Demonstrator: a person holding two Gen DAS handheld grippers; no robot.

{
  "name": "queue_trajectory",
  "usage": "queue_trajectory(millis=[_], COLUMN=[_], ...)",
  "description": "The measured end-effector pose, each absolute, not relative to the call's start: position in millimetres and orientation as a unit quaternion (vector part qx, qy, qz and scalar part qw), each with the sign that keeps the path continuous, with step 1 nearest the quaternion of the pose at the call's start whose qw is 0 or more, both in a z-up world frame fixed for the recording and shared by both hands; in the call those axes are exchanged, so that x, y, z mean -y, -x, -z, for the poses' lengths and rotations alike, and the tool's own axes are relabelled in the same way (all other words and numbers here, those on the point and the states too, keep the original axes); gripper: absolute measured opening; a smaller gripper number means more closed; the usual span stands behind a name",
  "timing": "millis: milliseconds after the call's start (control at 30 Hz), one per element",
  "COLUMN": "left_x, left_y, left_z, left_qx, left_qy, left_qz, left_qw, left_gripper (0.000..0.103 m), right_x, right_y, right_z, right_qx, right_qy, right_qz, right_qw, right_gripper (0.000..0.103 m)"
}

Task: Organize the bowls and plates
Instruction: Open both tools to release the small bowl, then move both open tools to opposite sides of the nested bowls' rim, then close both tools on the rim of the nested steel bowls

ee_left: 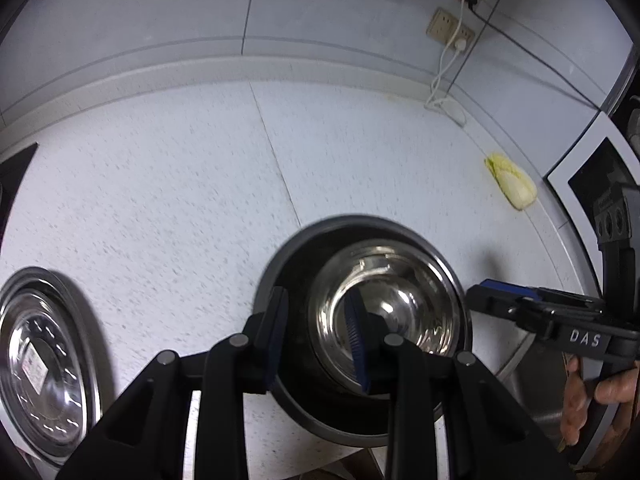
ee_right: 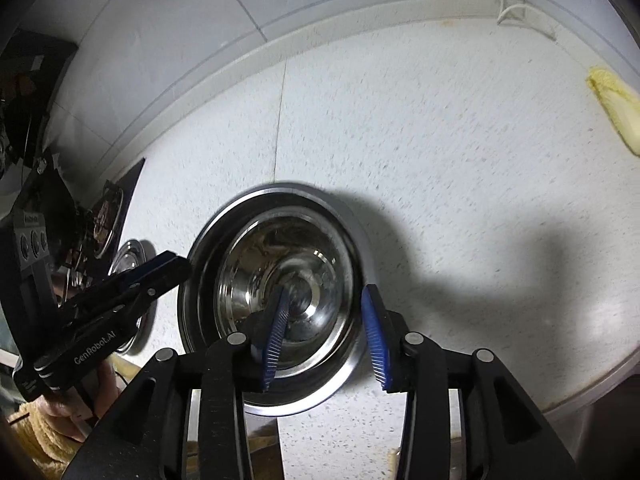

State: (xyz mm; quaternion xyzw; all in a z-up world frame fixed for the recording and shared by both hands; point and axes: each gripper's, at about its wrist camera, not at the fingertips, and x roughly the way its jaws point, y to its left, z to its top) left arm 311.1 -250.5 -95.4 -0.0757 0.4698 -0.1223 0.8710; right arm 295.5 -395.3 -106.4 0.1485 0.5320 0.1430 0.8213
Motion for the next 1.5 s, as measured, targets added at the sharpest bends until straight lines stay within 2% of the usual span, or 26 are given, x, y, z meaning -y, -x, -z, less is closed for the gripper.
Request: queue_trajectory(millis=[200, 233, 300, 867, 967, 1033, 1167, 1300, 1367, 1500], left_x=[227, 223, 211, 203, 203, 204, 204, 205, 206, 205], left_y=[-310, -312, -317, -327, -330, -331, -335, -340, -341, -343], left_z=[76, 77, 84, 142, 150, 154, 166, 174, 175, 175], left_qx=[-0.449, -0.453, -0.466, -0.546, -0.552, -0.555, -0.568, -0.577, -0.577, -0.581], left_qy=[0.103, 0.114, 0.136, 0.163, 0.174, 0.178, 0.204, 0.236, 0.23, 0.233], left_qz=[0.125, 0.126, 0.119, 0.105, 0.105, 0.108, 0.119, 0.147, 0.147, 0.147], left_qw=[0.879, 0.875, 0.866, 0.815, 0.808, 0.805, 0.788, 0.768, 0.77, 0.766], left_gripper=[0.028, 0.032, 0.036, 0.036, 0.034, 0.024, 0.019, 0.007, 0.007, 0.007], right_x=[418, 420, 423, 408, 407, 407, 407, 406, 403, 405], right_y=[-292, -292, -290, -297, -299, -301, -302, -304, -304, -304], right_z=[102, 103, 108, 136, 140, 142, 146, 147, 147, 145], right_qx=[-0.526, -0.528, -0.536, -0.577, -0.58, -0.582, -0.585, -0.587, -0.588, -0.588], right_qy=[-0.152, -0.153, -0.149, -0.129, -0.137, -0.149, -0.157, -0.165, -0.164, -0.163], right_qz=[-0.127, -0.125, -0.12, -0.124, -0.126, -0.135, -0.138, -0.146, -0.15, -0.145], right_qw=[0.827, 0.826, 0.822, 0.797, 0.793, 0.788, 0.783, 0.779, 0.778, 0.779], right_gripper=[0.035, 0.035, 0.035, 0.035, 0.031, 0.025, 0.021, 0.016, 0.01, 0.01])
